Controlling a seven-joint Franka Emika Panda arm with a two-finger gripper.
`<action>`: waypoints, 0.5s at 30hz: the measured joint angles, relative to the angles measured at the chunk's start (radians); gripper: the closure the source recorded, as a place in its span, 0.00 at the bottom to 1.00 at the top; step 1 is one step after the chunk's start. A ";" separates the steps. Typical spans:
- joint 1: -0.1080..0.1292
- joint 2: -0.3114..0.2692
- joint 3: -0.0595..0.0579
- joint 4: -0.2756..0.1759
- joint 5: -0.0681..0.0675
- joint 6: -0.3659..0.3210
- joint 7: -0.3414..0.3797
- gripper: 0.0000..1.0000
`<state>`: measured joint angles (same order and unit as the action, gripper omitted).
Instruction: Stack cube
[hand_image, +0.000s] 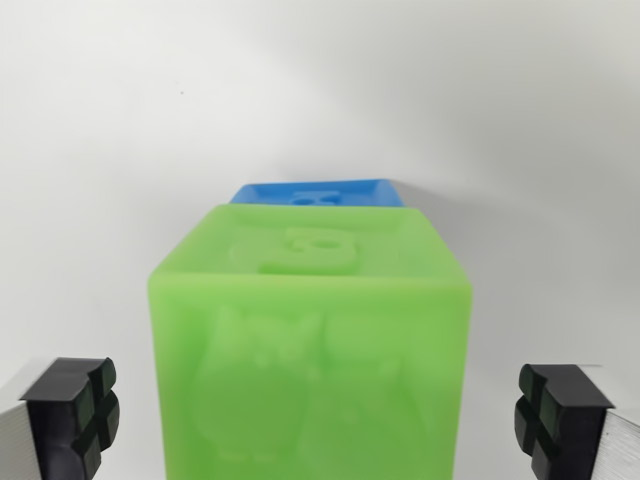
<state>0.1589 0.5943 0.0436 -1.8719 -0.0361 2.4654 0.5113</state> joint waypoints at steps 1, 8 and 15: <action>0.000 -0.006 0.000 -0.001 0.000 -0.005 0.000 0.00; 0.000 -0.047 0.001 -0.004 0.002 -0.042 0.000 0.00; -0.001 -0.092 0.002 -0.004 0.004 -0.086 -0.001 0.00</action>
<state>0.1582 0.5023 0.0456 -1.8757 -0.0323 2.3794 0.5099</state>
